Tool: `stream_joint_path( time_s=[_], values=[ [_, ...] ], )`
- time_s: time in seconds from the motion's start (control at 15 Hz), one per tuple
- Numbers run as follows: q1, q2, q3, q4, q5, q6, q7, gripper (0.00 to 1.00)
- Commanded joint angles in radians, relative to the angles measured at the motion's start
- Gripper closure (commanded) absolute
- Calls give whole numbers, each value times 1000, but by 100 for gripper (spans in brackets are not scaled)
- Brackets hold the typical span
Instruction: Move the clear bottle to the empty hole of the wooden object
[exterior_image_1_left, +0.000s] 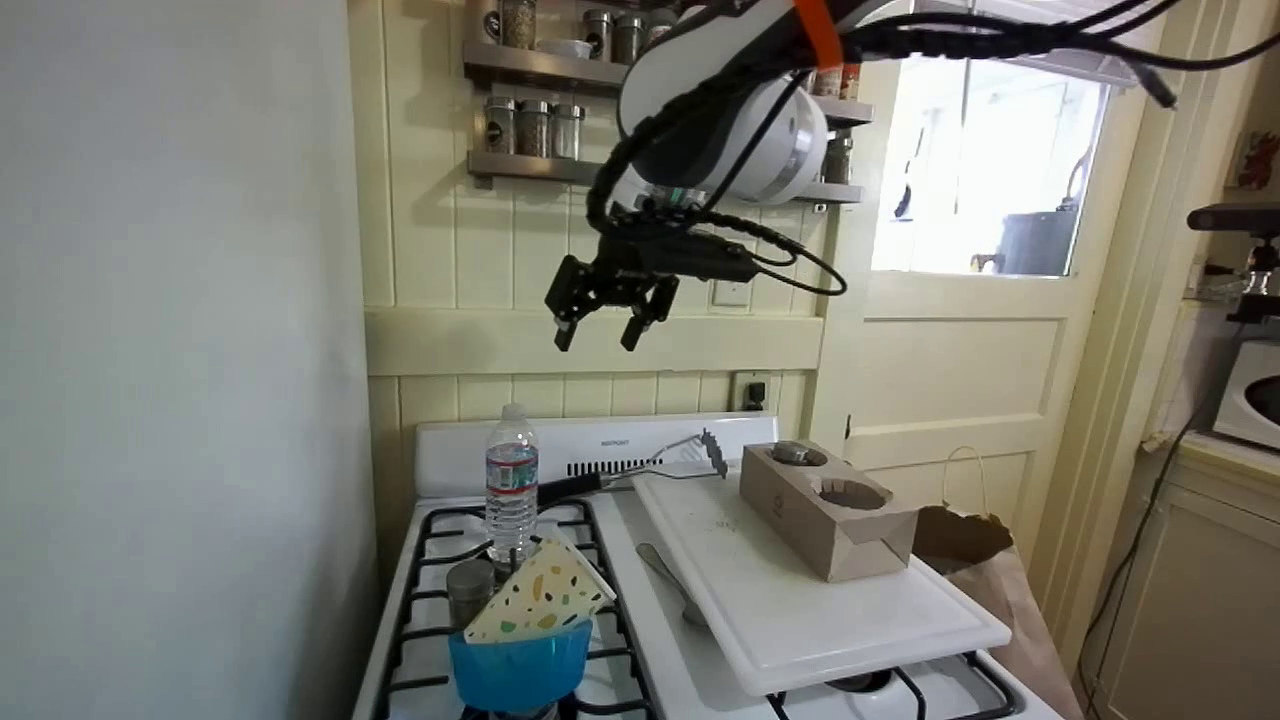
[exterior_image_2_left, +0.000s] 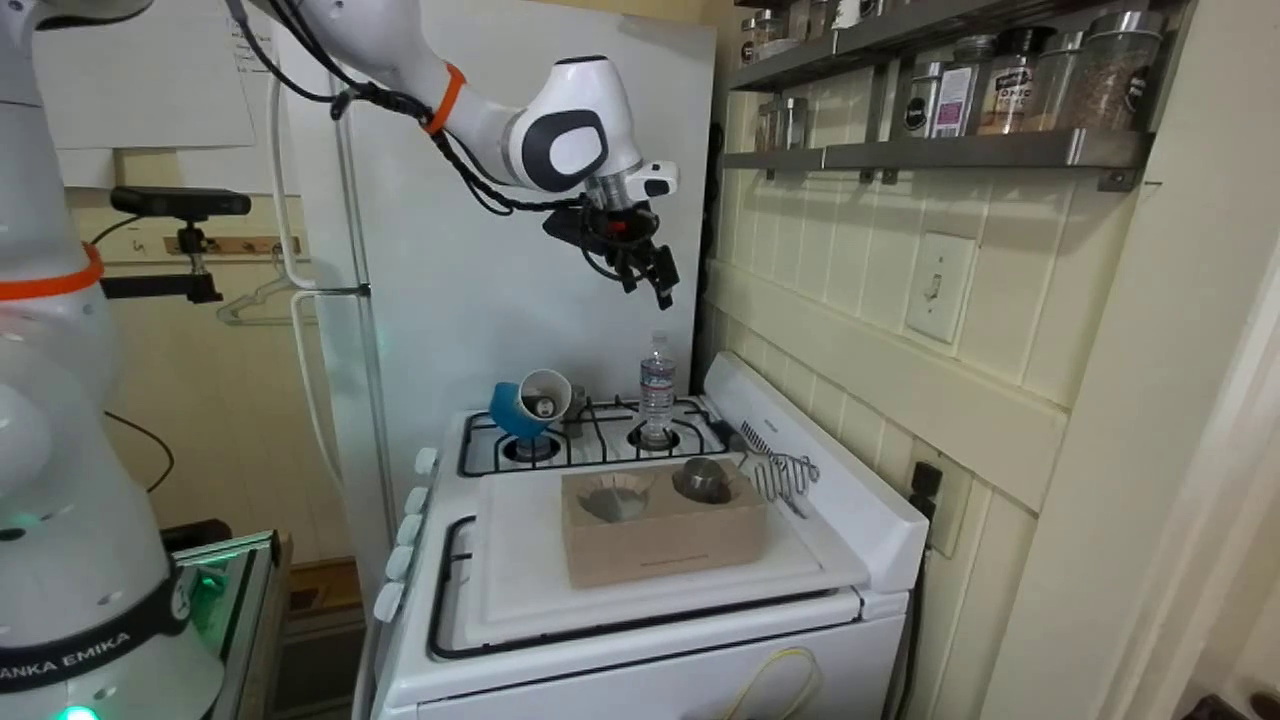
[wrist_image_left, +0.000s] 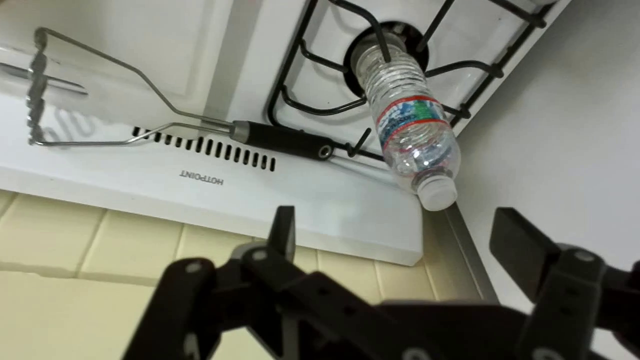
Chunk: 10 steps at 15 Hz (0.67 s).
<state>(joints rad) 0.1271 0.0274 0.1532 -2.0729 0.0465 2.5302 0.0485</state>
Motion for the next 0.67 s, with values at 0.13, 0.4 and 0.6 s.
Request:
stream_joint_path(
  time_s=[0.13,0.4,0.6],
  values=[
    [21,90,6,125,-2,-62,-29,0],
    [21,124,8,152,12,-79,-38,0],
    [43,203,10,192,-26,-67,10,0]
  ],
)
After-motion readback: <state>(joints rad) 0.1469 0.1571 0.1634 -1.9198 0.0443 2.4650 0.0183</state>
